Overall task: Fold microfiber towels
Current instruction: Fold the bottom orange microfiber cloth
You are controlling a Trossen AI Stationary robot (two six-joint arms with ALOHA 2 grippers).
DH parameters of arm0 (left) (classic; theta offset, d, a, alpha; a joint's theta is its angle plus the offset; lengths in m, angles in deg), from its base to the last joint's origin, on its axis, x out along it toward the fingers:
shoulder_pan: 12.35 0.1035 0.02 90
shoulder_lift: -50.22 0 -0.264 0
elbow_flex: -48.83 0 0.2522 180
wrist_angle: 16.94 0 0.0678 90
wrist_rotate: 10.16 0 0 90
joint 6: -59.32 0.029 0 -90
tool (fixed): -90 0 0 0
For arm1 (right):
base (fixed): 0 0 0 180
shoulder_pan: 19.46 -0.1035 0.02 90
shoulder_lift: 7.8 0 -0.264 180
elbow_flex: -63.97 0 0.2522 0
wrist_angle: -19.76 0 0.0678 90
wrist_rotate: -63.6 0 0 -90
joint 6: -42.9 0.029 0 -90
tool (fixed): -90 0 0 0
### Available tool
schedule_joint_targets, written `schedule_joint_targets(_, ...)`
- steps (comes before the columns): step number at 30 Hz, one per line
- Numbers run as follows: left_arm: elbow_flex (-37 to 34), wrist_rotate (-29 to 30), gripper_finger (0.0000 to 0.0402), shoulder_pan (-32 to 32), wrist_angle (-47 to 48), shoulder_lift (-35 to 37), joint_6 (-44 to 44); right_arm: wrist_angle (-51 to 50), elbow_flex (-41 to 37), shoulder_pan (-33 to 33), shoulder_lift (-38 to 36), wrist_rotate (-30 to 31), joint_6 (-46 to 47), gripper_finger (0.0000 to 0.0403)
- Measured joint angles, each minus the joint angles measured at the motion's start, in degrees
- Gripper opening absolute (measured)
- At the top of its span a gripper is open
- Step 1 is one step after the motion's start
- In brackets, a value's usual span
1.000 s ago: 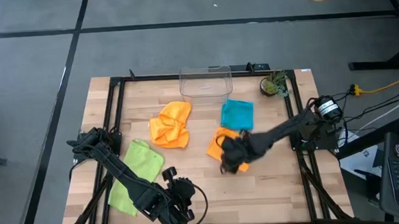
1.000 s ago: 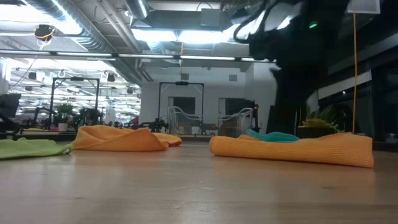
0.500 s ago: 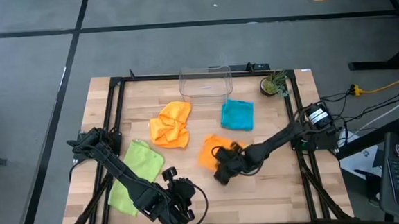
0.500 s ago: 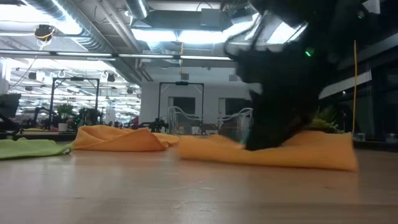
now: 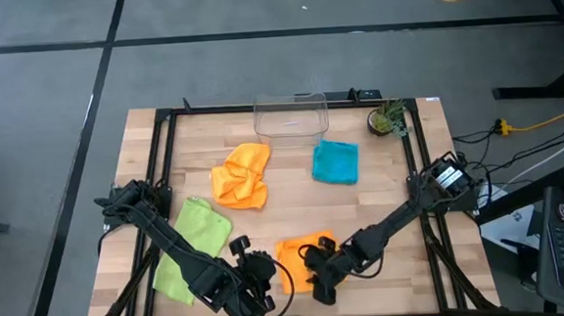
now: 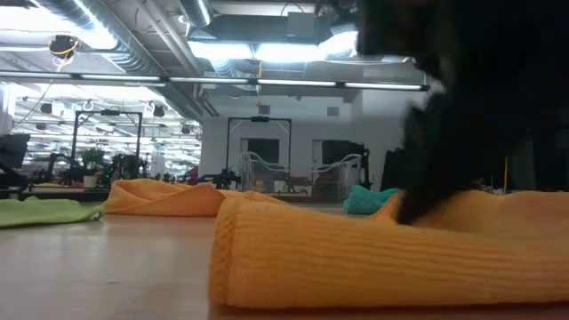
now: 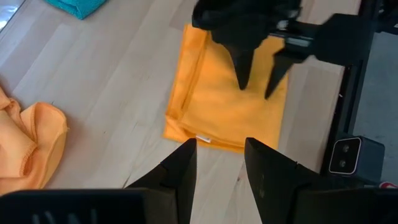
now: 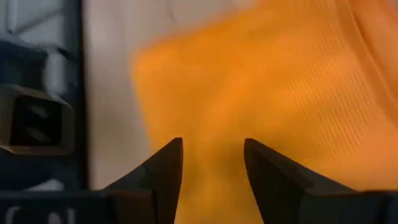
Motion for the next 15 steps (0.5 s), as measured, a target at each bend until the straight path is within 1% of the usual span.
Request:
schedule_joint_targets(2, 0.0, 0.0, 0.0128, 0.1, -0.1, 0.0, 0.0, -1.1, 2.2, 0.1, -0.3, 0.4, -0.2, 0.0174)
schedule_joint_targets(5, 0.0, 0.0, 0.0128, 0.2, -1.7, -0.7, 0.0, -8.5, 6.2, 0.5, -1.2, 0.6, -0.2, 0.0174)
schedule_joint_targets(8, 0.0, -2.0, 0.0128, 0.2, -1.9, -2.2, -1.3, -23.3, 10.8, 1.5, -2.9, 0.6, 2.8, 0.0174)
schedule_joint_targets(10, 0.0, -4.4, 0.0128, 0.4, -1.8, -2.4, -3.3, -33.6, 13.5, 2.2, -4.5, 0.2, 2.7, 0.0174)
schedule_joint_targets(12, 0.0, -5.6, 0.0128, 0.7, -1.8, -1.8, -4.8, -43.0, 16.1, 2.6, -7.1, 0.8, 1.3, 0.0174)
schedule_joint_targets(15, 0.0, -5.4, 0.0128, 1.1, -1.7, 0.0, -5.9, -52.2, 17.9, 2.9, -12.1, 2.7, 0.1, 0.0174)
